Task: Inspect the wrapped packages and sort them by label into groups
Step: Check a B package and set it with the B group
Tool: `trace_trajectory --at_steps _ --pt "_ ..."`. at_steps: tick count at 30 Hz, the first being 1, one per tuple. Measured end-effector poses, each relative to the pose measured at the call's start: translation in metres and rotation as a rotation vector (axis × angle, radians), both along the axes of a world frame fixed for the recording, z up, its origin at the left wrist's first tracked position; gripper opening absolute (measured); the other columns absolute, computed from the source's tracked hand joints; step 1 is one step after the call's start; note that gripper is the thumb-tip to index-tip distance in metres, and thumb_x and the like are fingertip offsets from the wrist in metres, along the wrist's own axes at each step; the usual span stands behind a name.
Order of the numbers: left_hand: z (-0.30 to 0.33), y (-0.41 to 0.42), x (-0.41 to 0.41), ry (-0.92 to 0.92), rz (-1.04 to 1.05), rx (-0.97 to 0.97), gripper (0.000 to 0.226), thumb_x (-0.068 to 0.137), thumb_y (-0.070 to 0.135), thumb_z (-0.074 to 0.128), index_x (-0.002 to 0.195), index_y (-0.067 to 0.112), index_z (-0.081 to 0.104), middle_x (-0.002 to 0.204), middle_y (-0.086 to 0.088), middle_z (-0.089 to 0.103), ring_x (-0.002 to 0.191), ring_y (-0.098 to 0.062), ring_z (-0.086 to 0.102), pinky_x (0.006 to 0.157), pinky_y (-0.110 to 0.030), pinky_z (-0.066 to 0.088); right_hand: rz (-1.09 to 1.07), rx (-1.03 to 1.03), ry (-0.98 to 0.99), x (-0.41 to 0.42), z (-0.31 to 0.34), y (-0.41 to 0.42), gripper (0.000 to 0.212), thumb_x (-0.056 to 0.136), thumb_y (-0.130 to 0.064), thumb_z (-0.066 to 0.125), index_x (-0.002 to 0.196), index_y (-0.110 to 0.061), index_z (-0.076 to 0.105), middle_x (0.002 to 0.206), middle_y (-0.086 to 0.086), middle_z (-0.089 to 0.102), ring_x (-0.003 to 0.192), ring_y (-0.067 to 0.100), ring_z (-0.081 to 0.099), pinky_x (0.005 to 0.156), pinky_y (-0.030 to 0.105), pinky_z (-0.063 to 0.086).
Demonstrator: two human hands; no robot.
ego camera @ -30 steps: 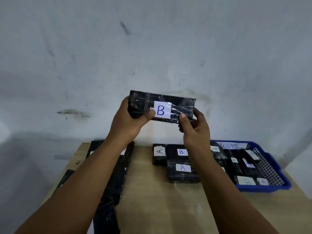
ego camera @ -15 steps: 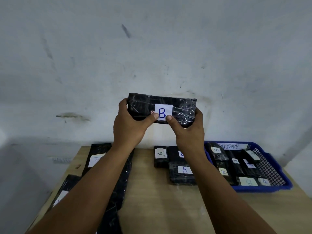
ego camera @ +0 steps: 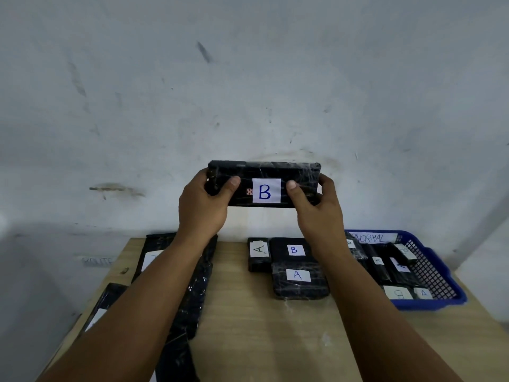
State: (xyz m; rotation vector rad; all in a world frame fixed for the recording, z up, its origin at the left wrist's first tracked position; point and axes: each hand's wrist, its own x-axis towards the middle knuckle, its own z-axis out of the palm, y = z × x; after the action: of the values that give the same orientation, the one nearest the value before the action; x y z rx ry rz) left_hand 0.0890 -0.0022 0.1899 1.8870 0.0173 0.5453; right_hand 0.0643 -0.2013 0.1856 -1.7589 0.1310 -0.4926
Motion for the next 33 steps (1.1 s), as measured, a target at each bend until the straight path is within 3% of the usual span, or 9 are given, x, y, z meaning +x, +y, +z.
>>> trace_trajectory --at_steps 5,11,13,16,21,24,26,28,33 --pt "-0.001 -0.006 -0.008 -0.079 -0.033 0.009 0.032 0.09 0.039 0.075 0.121 0.036 0.066 0.1 0.025 0.07 0.099 0.01 0.063 0.079 -0.008 0.044 -0.026 0.035 0.021 -0.003 0.002 0.001 0.06 0.09 -0.061 0.068 0.134 -0.026 0.05 0.108 -0.016 0.069 0.102 0.002 0.065 0.079 0.022 0.049" --pt "-0.005 -0.009 -0.009 -0.06 0.076 0.129 0.05 0.087 0.059 0.068 0.133 0.04 0.061 0.114 0.007 0.062 0.116 -0.024 0.057 0.095 -0.041 0.051 -0.008 0.081 0.028 -0.006 -0.002 0.001 0.056 0.092 -0.063 0.066 0.138 -0.035 0.049 0.115 -0.019 0.067 0.112 0.009 0.064 0.092 0.031 0.051" --pt "-0.005 -0.009 -0.011 -0.073 0.09 0.112 0.052 0.089 0.048 0.073 0.138 0.036 0.059 0.112 0.011 0.058 0.114 -0.016 0.055 0.092 -0.03 0.047 0.027 0.157 0.075 -0.008 0.0 0.002 0.054 0.092 -0.069 0.061 0.137 -0.044 0.047 0.122 -0.016 0.067 0.116 0.012 0.063 0.098 0.036 0.049" --pt "-0.002 -0.011 -0.019 -0.134 0.034 0.086 0.039 0.087 0.031 0.08 0.124 0.03 0.067 0.095 0.02 0.065 0.087 0.009 0.057 0.075 -0.001 0.037 0.011 0.261 0.114 -0.008 0.001 0.0 0.04 0.095 -0.064 0.059 0.129 -0.046 0.049 0.114 -0.016 0.068 0.116 0.019 0.066 0.098 0.042 0.05" --pt "0.003 -0.023 -0.029 -0.055 -0.038 -0.081 0.026 0.081 0.043 0.082 0.1 0.029 0.07 0.09 0.022 0.071 0.094 0.011 0.062 0.076 -0.004 0.04 -0.014 0.221 0.07 -0.018 0.0 -0.001 0.036 0.099 -0.053 0.061 0.129 -0.04 0.046 0.103 -0.011 0.069 0.103 0.013 0.068 0.077 0.027 0.048" --pt "0.0 -0.03 -0.03 -0.042 0.08 -0.152 0.054 0.068 0.062 0.081 0.109 0.03 0.065 0.095 0.023 0.068 0.104 0.003 0.06 0.09 -0.024 0.049 0.003 0.154 0.068 -0.024 -0.002 0.002 0.052 0.097 -0.053 0.063 0.142 -0.032 0.045 0.11 -0.01 0.069 0.101 0.007 0.065 0.074 0.02 0.046" --pt "-0.001 -0.033 -0.03 -0.057 0.122 -0.145 0.065 0.06 0.068 0.076 0.11 0.029 0.064 0.096 0.02 0.069 0.109 -0.01 0.062 0.097 -0.041 0.052 0.002 0.139 0.084 -0.027 -0.003 0.006 0.074 0.09 -0.062 0.069 0.15 -0.028 0.042 0.123 -0.008 0.068 0.112 0.011 0.064 0.089 0.026 0.05" --pt "0.0 -0.036 -0.031 -0.059 0.116 -0.141 0.065 0.058 0.068 0.077 0.108 0.029 0.064 0.095 0.019 0.07 0.108 -0.011 0.063 0.097 -0.047 0.052 -0.029 0.136 0.093 -0.03 -0.005 0.01 0.091 0.078 -0.072 0.075 0.15 -0.027 0.043 0.128 -0.008 0.068 0.119 0.014 0.063 0.103 0.036 0.052" --pt "-0.002 -0.039 -0.036 -0.035 0.082 -0.185 0.07 0.056 0.068 0.084 0.109 0.029 0.06 0.096 0.018 0.072 0.105 -0.008 0.066 0.095 -0.047 0.054 -0.037 0.128 0.043 -0.035 -0.004 0.007 0.049 0.081 -0.052 0.084 0.118 -0.029 0.062 0.099 -0.018 0.073 0.092 -0.005 0.067 0.088 0.027 0.054"
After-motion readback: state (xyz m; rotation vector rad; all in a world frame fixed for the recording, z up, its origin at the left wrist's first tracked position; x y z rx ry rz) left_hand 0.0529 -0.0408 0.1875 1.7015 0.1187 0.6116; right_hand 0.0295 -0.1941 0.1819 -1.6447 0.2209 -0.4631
